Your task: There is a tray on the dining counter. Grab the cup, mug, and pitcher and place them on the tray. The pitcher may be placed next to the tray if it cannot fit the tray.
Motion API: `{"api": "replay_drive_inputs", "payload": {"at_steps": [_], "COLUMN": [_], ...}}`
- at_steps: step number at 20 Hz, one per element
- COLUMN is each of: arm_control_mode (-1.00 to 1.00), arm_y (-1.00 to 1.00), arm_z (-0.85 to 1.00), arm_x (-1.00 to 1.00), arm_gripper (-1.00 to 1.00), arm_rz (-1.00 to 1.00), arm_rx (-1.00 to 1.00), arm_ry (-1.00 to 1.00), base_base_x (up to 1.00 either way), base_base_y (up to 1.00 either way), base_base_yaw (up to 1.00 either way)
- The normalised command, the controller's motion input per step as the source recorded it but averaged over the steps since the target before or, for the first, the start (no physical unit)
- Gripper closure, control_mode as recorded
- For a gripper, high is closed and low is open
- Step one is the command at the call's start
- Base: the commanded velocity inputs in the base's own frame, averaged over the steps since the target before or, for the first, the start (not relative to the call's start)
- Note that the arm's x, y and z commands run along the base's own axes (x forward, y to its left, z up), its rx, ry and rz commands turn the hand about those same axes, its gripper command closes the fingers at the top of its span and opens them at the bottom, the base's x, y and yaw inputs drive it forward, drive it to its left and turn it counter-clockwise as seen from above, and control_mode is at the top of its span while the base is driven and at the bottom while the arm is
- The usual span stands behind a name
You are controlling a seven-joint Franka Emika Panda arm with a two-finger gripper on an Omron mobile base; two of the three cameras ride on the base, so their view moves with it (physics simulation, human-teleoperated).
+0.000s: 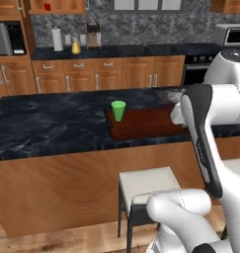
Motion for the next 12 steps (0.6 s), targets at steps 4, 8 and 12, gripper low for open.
{"api": "replay_drive_inputs", "payload": {"at_steps": [4,8,12], "arm_control_mode": [1.0,1.0,1.0], "arm_y": [0.0,0.0,0.0], "arm_z": [0.0,0.0,0.0], "arm_x": [0.0,0.0,0.0], "arm_gripper": [-1.0,-1.0,-1.0], "arm_rz": [0.0,0.0,0.0], "arm_rx": [0.0,0.0,0.0], "arm_ry": [0.0,0.0,0.0], "base_base_x": [-0.92,-0.98,-0.51], "base_base_y": [0.68,1.0,1.0], "base_base_yaw": [0.0,0.0,0.0]}}
